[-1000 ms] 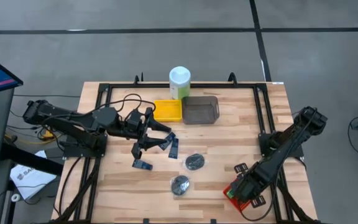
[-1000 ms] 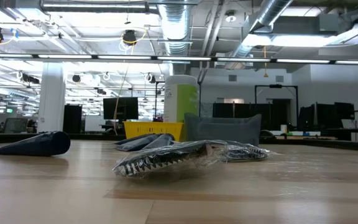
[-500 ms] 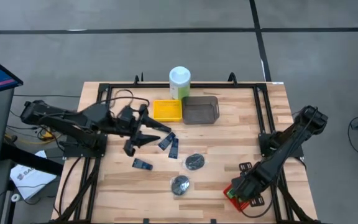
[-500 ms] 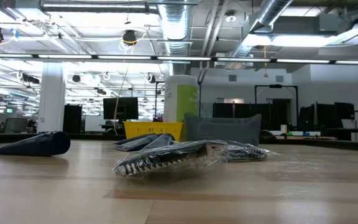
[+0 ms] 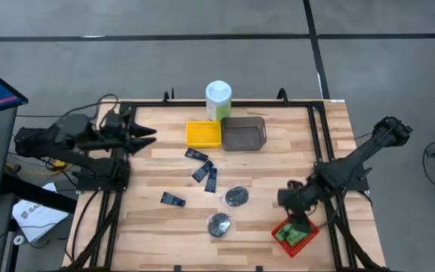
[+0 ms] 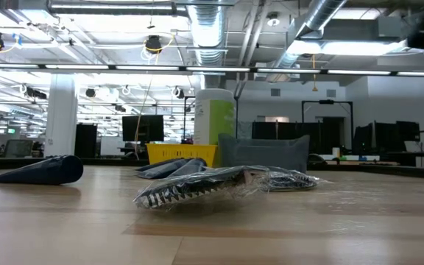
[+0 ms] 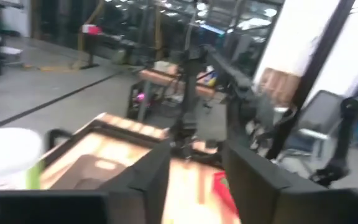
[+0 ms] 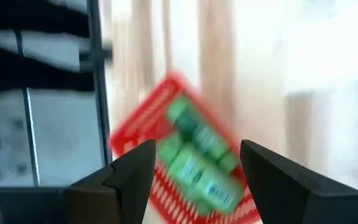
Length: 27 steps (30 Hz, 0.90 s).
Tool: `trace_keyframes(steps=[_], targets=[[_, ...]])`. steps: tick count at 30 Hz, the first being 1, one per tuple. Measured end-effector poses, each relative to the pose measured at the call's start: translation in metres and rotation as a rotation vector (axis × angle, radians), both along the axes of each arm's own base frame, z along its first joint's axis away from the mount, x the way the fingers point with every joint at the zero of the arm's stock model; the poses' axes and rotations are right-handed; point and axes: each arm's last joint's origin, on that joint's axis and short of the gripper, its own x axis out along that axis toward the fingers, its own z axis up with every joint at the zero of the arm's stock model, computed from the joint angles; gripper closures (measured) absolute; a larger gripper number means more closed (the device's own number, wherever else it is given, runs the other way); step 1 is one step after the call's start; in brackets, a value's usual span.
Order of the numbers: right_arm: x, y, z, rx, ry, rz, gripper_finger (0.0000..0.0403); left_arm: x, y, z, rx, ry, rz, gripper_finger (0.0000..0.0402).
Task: Pick & Place Travel size toiletries
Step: Put the dark blue shaving cream into the yellow basket
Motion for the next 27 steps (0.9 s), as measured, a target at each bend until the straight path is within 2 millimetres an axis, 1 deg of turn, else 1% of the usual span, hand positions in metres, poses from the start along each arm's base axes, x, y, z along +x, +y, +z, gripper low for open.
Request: trace_keyframes(steps=[3, 5, 6, 8, 10, 12, 16, 17, 18, 20, 22, 25, 27], targets=[[0.004, -0.019, 0.013, -0.013, -0.107, -0.106, 0.0175, -0.010, 0.003, -0.013, 0.000, 0.129, 0.066, 0.0323], [0.007, -0.028, 0.022, -0.028, -0.209, -0.144, 0.0180, -0.007, 0.004, -0.027, 0.011, 0.211, 0.100, 0.0362], [0.009, -0.032, 0.028, -0.041, -0.283, -0.134, 0.0187, -0.004, 0.003, -0.034, 0.014, 0.233, 0.103, 0.0380], [0.012, -0.036, 0.042, -0.088, -0.467, -0.097, 0.0210, 0.001, 0.003, -0.047, 0.006, 0.269, 0.106, 0.0394], [0.011, -0.042, 0.058, -0.152, -0.638, -0.089, 0.0247, 0.006, 0.001, -0.063, 0.005, 0.320, 0.105, 0.0394], [0.007, -0.052, 0.075, -0.200, -0.780, -0.099, 0.0291, 0.010, 0.000, -0.080, 0.002, 0.361, 0.083, 0.0397], [-0.015, -0.079, 0.103, -0.253, -0.961, -0.153, 0.0376, 0.013, -0.001, -0.113, -0.059, 0.412, 0.087, 0.0400], [-0.022, -0.085, 0.108, -0.268, -0.996, -0.161, 0.0389, 0.015, -0.001, -0.122, -0.082, 0.436, 0.091, 0.0400], [-0.029, -0.090, 0.113, -0.282, -1.034, -0.167, 0.0394, 0.016, -0.001, -0.131, -0.102, 0.459, 0.094, 0.0400], [-0.043, -0.100, 0.125, -0.310, -1.133, -0.185, 0.0391, 0.019, -0.002, -0.146, -0.134, 0.492, 0.098, 0.0400], [-0.058, -0.108, 0.131, -0.361, -1.227, -0.204, 0.0390, 0.022, -0.003, -0.158, -0.147, 0.518, 0.101, 0.0400], [-0.080, -0.121, 0.134, -0.441, -1.341, -0.248, 0.0400, 0.025, -0.004, -0.173, -0.157, 0.567, 0.082, 0.0400], [-0.100, -0.128, 0.134, -0.459, -1.397, -0.297, 0.0399, 0.028, -0.005, -0.179, -0.166, 0.581, 0.056, 0.0397]])
